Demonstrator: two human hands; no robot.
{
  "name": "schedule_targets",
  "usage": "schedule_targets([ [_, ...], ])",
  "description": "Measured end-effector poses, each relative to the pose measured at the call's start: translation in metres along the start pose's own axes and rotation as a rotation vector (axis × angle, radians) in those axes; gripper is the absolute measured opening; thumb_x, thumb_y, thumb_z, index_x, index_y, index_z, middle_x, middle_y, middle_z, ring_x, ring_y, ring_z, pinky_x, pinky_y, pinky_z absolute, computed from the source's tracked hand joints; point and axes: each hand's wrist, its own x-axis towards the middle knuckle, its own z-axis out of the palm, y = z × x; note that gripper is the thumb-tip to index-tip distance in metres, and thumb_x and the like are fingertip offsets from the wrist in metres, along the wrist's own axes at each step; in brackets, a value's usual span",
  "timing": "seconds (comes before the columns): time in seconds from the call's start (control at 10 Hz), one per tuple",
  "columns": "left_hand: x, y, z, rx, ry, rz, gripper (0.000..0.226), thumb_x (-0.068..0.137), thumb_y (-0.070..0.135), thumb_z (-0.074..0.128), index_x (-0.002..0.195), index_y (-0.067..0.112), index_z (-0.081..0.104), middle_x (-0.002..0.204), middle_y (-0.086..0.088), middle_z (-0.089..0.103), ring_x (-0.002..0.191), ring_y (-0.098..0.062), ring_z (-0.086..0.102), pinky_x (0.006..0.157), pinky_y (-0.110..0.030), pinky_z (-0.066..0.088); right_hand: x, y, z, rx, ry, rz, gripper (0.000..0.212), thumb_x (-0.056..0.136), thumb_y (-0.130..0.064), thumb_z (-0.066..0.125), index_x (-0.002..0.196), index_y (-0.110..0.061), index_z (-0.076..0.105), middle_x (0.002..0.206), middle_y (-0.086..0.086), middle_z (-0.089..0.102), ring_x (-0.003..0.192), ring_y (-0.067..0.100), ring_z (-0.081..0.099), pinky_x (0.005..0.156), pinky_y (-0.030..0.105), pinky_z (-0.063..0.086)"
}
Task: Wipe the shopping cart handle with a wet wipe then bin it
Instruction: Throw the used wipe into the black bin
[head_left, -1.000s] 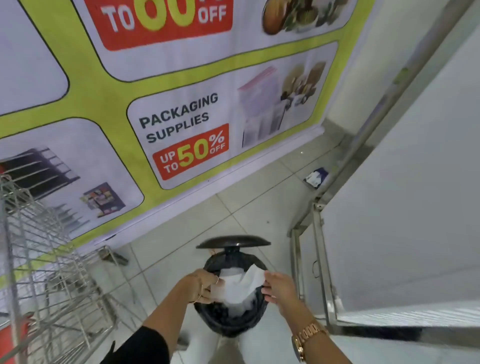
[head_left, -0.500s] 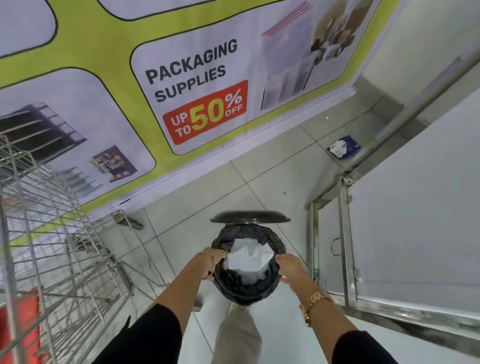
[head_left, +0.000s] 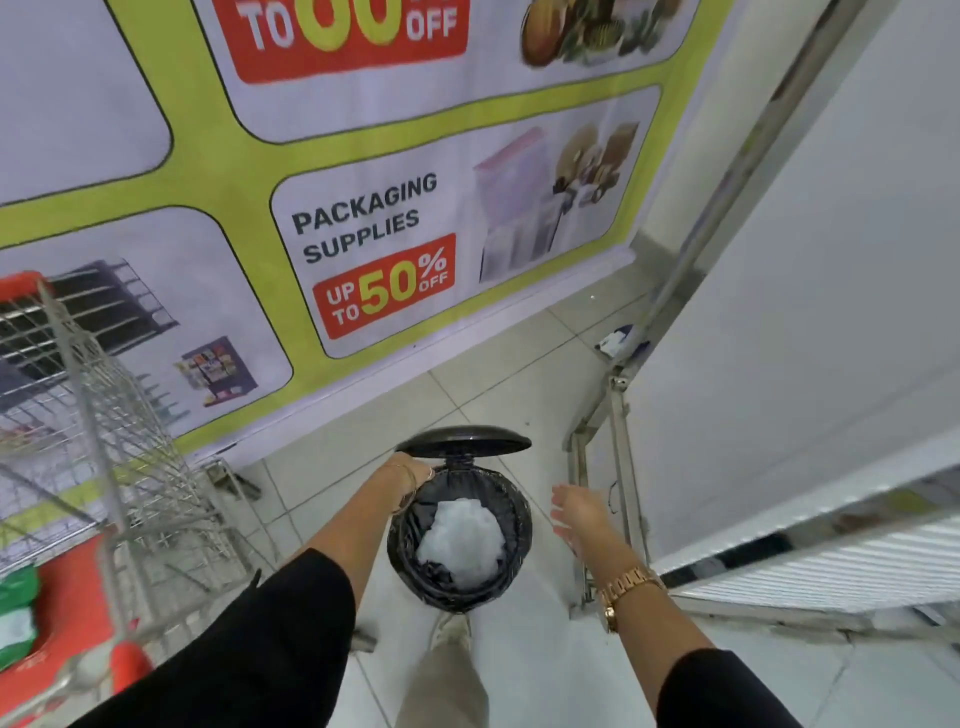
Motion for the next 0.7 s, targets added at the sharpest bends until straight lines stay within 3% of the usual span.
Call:
schedule_targets([
  [0.1,-0.043,-0.004,-0.003,0.193,0.033,0.095,0.033,0.093,0.018,0.052,0.121,0.002,0.052,0.121,-0.014,0.06,0.103,-0.025,0.059,0.089,-0.034,0.046,-0.046,0.0,-0.015,0.062,0.037,-0.059,0.032,0.088,-0.013,0.05,0.113,0.007,0.054,0.075,0.009,0.05,0.062,0.019,0.046,0.06,0.031,0.04],
  [0.2,-0.083,-0.008,-0.011,0.463,0.128,0.184,0.042,0.09,0.021,0.053,0.128,0.001,0.047,0.132,-0.017,0.053,0.116,-0.031,0.054,0.095,-0.036,0.046,-0.085,-0.006,-0.027,0.044,0.081,-0.227,0.03,0.086,-0.016,0.055,0.106,0.005,0.059,0.081,0.013,0.054,0.073,0.025,0.049,0.062,0.034,0.04],
  [0.3,-0.13,-0.023,-0.03,0.588,0.383,0.265,0.049,0.088,0.019,0.051,0.133,0.004,0.04,0.137,-0.016,0.046,0.125,-0.032,0.045,0.103,-0.04,0.042,-0.138,-0.011,-0.032,-0.036,0.097,-0.505,0.024,0.086,-0.019,0.053,0.098,-0.002,0.065,0.076,0.01,0.056,0.072,0.025,0.05,0.065,0.032,0.04],
  [0.4,-0.176,-0.041,-0.059,0.665,0.601,0.367,0.061,0.091,0.019,0.047,0.144,0.001,0.021,0.154,-0.014,0.022,0.144,-0.028,0.015,0.117,-0.041,0.016,-0.19,-0.022,-0.025,-0.111,0.13,-0.695,0.02,0.087,-0.021,0.05,0.094,-0.01,0.066,0.082,0.007,0.06,0.077,0.023,0.053,0.068,0.028,0.04],
  [0.5,-0.216,-0.059,-0.097,0.642,0.726,0.371,0.07,0.092,0.024,0.048,0.147,0.004,0.01,0.158,-0.013,0.006,0.146,-0.028,0.004,0.117,-0.045,0.012,-0.238,-0.033,-0.009,-0.137,0.124,-0.784,0.025,0.088,-0.021,0.052,0.103,-0.006,0.065,0.106,0.016,0.067,0.1,0.03,0.059,0.085,0.033,0.043],
  [0.6,-0.244,-0.074,-0.135,0.663,0.767,0.375,0.069,0.093,0.025,0.046,0.147,0.004,0.009,0.158,-0.012,0.003,0.146,-0.028,0.002,0.118,-0.048,0.011,-0.275,-0.046,0.011,-0.187,0.113,-0.897,0.028,0.089,-0.022,0.052,0.109,-0.005,0.063,0.116,0.016,0.065,0.109,0.03,0.057,0.091,0.032,0.042],
  [0.7,-0.268,-0.106,-0.18,0.676,0.828,0.316,0.065,0.093,0.02,0.044,0.147,0.005,0.011,0.158,-0.011,0.004,0.146,-0.027,0.004,0.118,-0.05,0.01,-0.315,-0.054,0.043,-0.232,0.095,-1.005,0.029,0.09,-0.024,0.049,0.11,-0.007,0.062,0.116,0.014,0.065,0.107,0.029,0.057,0.082,0.029,0.04],
])
